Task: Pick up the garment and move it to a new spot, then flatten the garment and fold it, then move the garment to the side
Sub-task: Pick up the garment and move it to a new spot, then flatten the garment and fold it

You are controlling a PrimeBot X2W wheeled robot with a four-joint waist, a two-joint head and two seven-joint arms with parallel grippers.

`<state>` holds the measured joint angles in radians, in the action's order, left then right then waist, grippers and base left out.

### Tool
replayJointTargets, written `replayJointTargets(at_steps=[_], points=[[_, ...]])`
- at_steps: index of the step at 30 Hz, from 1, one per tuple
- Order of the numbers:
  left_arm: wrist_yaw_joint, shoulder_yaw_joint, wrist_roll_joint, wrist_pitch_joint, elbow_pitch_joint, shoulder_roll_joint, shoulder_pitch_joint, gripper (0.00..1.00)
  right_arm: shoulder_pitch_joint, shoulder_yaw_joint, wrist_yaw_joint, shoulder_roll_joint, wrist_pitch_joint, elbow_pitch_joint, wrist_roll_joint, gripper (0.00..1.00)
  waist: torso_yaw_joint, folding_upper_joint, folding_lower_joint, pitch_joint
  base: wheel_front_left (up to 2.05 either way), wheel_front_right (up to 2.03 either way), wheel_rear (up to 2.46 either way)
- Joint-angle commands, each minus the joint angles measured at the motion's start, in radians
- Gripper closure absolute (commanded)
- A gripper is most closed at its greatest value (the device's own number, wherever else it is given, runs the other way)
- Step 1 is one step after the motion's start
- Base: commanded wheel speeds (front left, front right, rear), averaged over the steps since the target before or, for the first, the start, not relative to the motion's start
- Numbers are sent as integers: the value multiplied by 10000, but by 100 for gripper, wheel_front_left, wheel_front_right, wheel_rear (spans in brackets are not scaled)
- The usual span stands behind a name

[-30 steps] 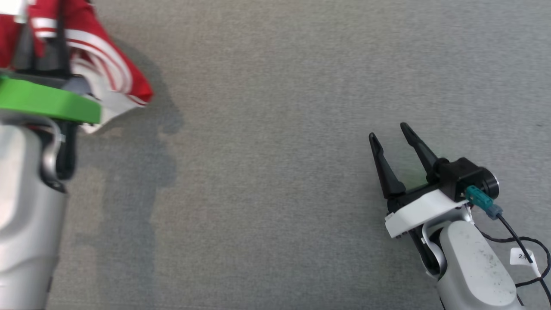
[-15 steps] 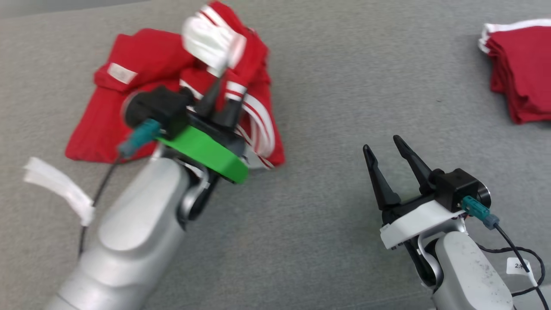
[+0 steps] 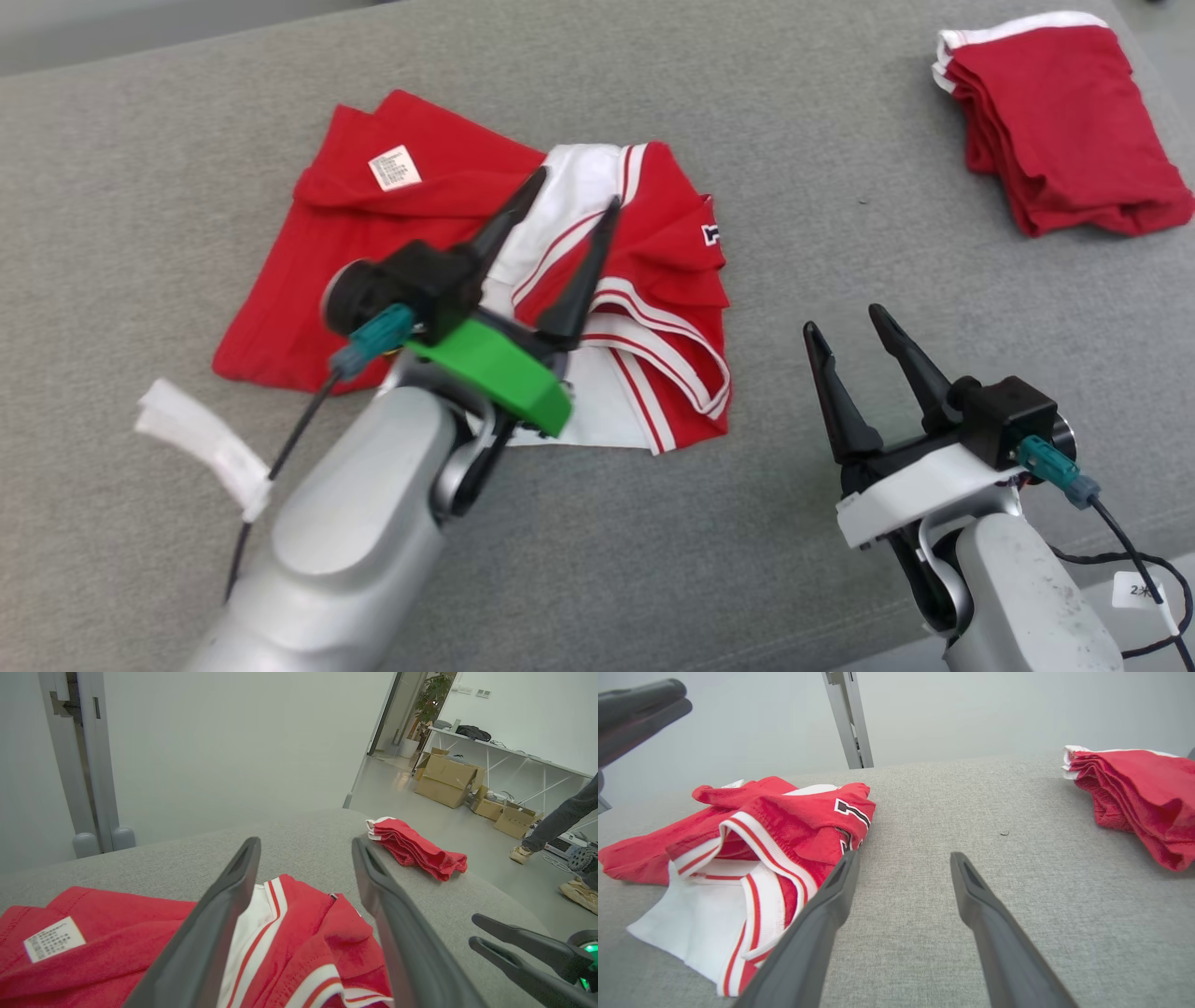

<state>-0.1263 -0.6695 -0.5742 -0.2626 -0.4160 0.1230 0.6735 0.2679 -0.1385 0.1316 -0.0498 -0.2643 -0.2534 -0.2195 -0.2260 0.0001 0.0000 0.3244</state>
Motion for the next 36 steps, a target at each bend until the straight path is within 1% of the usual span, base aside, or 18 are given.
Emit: replayJointTargets(at_steps=[1, 5, 9, 14, 22, 26, 31, 36], points=[[31, 409, 207, -27, 56, 171, -302, 0, 18, 46, -18, -29, 1, -10, 11, 0, 381, -1, 0, -243, 0, 0, 0], [75, 1722, 681, -14, 138, 373, -1146, 0, -62, 137, -19, -32, 1, -60, 87, 0, 767, -1, 0, -537, 0, 0, 0], [104, 3039, 1177, -14, 255, 415, -2081, 0, -236, 194, -19, -32, 1, -161, 193, 0, 1115, -1, 0, -893, 0, 0, 0], [58, 4392, 1841, -16, 439, 190, -3360, 0, -503, 247, -19, -32, 1, -310, 281, 0, 1478, -1, 0, -1369, 0, 0, 0], [-33, 5920, 2616, -16, 853, -309, -5453, 0, -1138, 246, -19, -31, 1, -534, 297, 0, 1771, -1, 0, -2108, 0, 0, 0], [-51, 6428, 2818, -16, 1023, -494, -6273, 0, -1389, 262, -19, -31, 1, -666, 358, 0, 1908, -1, 0, -2258, 0, 0, 0], [-58, 6405, 2861, -16, 1148, -600, -6670, 0, -1533, 232, -19, -32, 1, -768, 438, 0, 2111, -1, 0, -2222, 0, 0, 0], [-54, 6113, 2820, -16, 1238, -658, -6310, 0, -989, -237, -18, -31, 1, -811, 903, 0, 2370, -1, 0, -1879, 0, 0, 0]])
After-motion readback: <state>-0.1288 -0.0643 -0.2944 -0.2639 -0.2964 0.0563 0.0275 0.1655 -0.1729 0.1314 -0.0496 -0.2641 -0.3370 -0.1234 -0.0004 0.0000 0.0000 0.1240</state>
